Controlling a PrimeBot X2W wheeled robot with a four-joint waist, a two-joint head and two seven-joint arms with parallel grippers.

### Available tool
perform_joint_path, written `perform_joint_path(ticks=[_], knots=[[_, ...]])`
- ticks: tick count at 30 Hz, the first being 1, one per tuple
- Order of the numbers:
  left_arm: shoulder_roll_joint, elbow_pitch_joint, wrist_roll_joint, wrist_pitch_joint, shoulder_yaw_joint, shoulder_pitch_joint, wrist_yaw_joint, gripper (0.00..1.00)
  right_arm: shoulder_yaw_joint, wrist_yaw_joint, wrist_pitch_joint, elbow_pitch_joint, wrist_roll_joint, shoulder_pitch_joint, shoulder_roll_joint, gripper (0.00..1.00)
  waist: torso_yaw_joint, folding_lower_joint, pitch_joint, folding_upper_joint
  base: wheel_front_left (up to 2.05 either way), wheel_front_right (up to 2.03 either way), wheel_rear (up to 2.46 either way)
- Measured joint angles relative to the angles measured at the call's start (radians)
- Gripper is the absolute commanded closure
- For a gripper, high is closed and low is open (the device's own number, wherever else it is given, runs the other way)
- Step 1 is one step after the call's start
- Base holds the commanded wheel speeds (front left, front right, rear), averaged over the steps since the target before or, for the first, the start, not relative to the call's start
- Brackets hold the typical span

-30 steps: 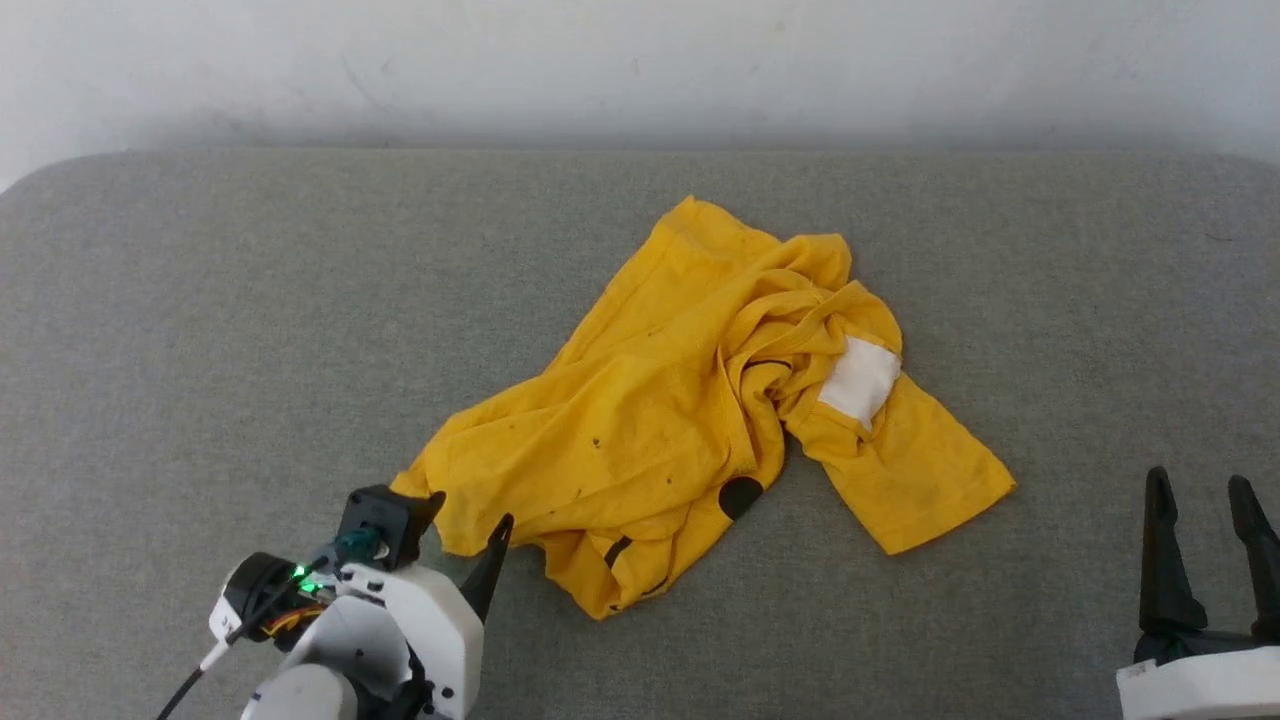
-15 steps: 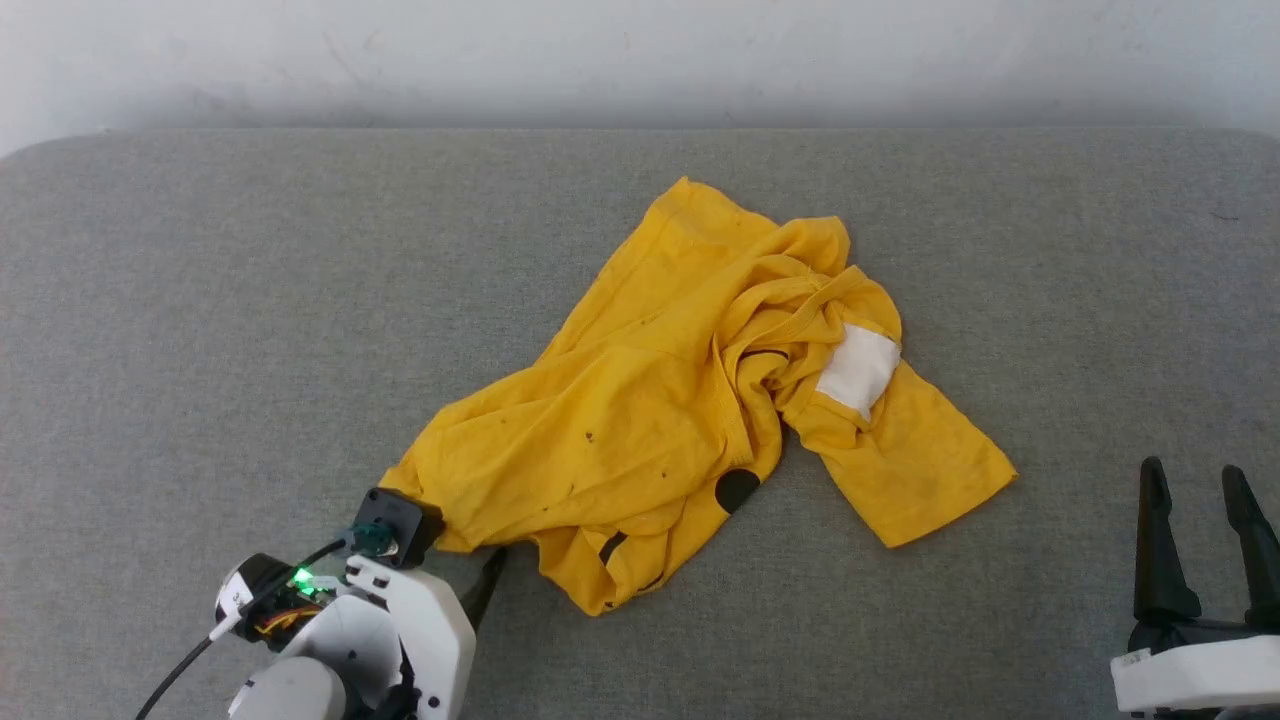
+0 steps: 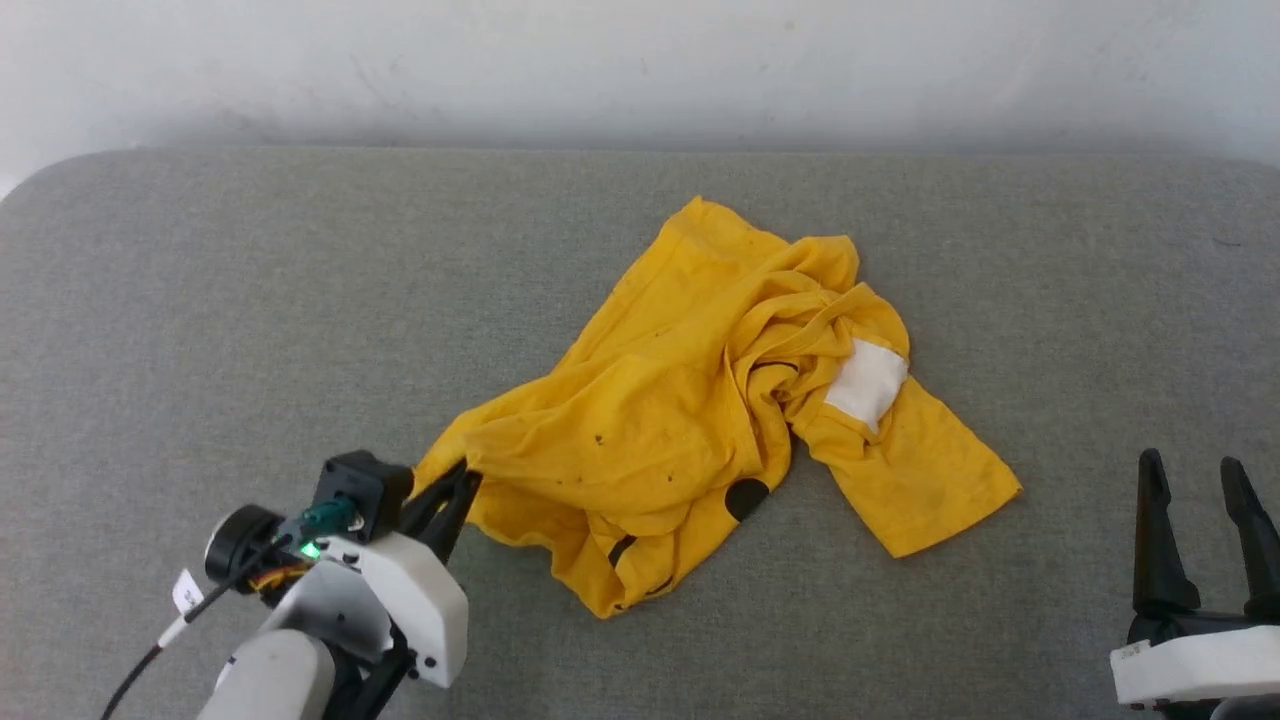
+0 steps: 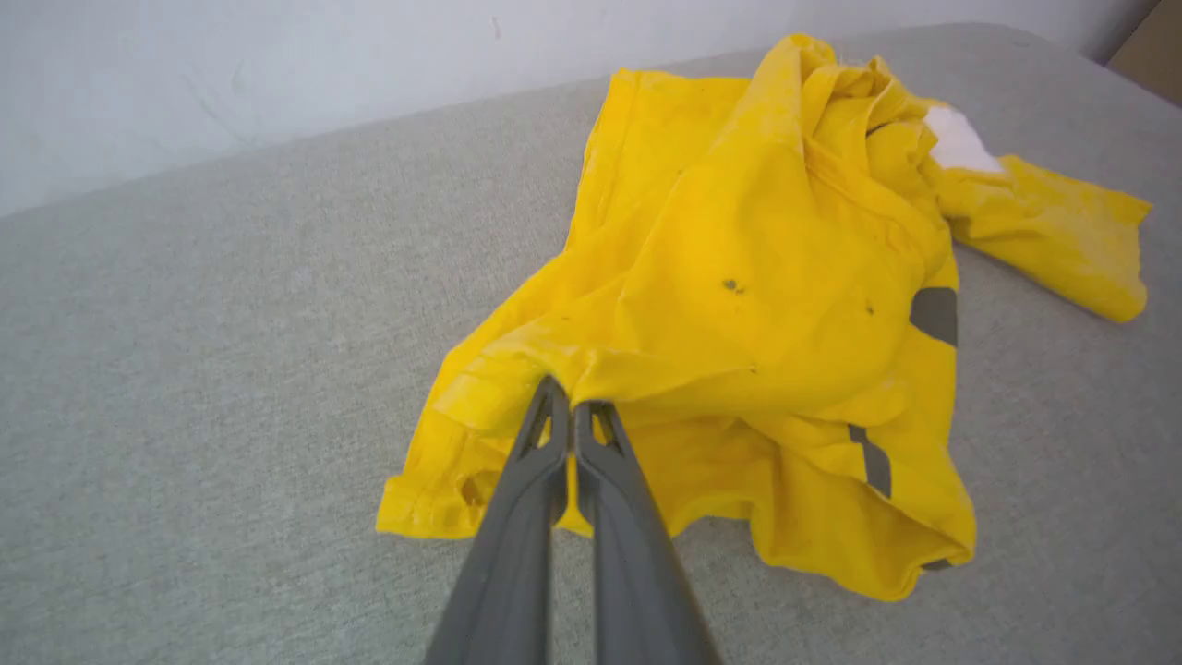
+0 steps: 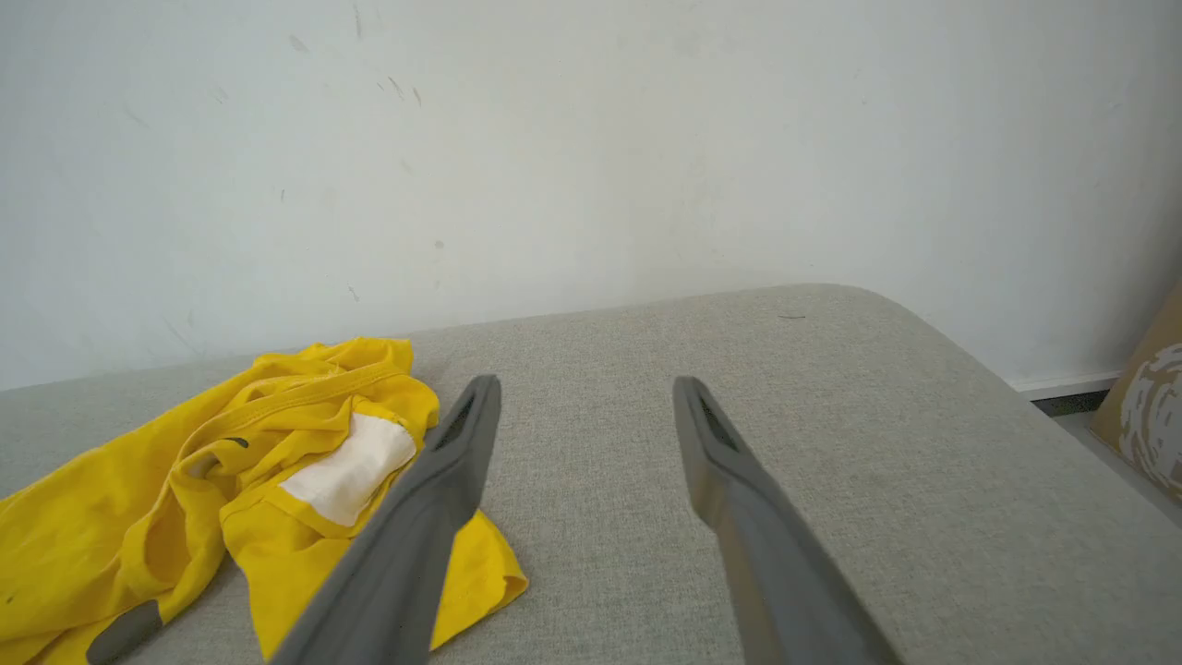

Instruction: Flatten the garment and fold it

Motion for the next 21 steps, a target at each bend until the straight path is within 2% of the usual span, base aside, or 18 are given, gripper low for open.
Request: perform_joint_path(ticks=[5, 9, 12, 16, 20, 21], knots=[[0.015, -0.242, -0.067, 0.059, 0.021, 0.044, 0.001, 1.00, 0.005, 0.000, 0.001, 0.001, 0.000, 0.003, 0.000, 0.00, 0.008, 0.0000, -0.022, 0.0000, 0.00, 0.00, 0.00], [0.025, -0.476, -0.187, 0.160, 0.033, 0.205, 0.022, 1.00, 0.002, 0.000, 0.000, 0.005, 0.006, 0.015, 0.000, 0.00, 0.014, -0.0002, -0.032, 0.0000, 0.00, 0.00, 0.00], [0.067, -0.569, -0.265, 0.275, 0.026, 0.365, 0.048, 1.00, -0.002, 0.000, 0.000, 0.012, 0.006, 0.029, 0.000, 0.00, 0.024, -0.0001, -0.034, 0.0001, 0.00, 0.00, 0.00], [0.102, -0.579, -0.343, 0.359, 0.022, 0.517, 0.075, 1.00, -0.002, 0.000, 0.000, 0.018, 0.006, 0.036, 0.000, 0.00, 0.041, -0.0001, -0.031, 0.0001, 0.00, 0.00, 0.00], [0.102, -0.496, -0.381, 0.390, -0.004, 0.545, 0.079, 1.00, 0.004, 0.000, 0.002, 0.024, 0.006, 0.035, 0.000, 0.00, 0.056, -0.0001, -0.030, 0.0001, 0.00, 0.00, 0.00], [0.095, -0.476, -0.383, 0.388, -0.013, 0.542, 0.074, 0.96, 0.007, 0.000, 0.006, 0.024, 0.005, 0.035, 0.000, 0.00, 0.059, -0.0001, -0.030, 0.0002, 0.00, 0.00, 0.00]])
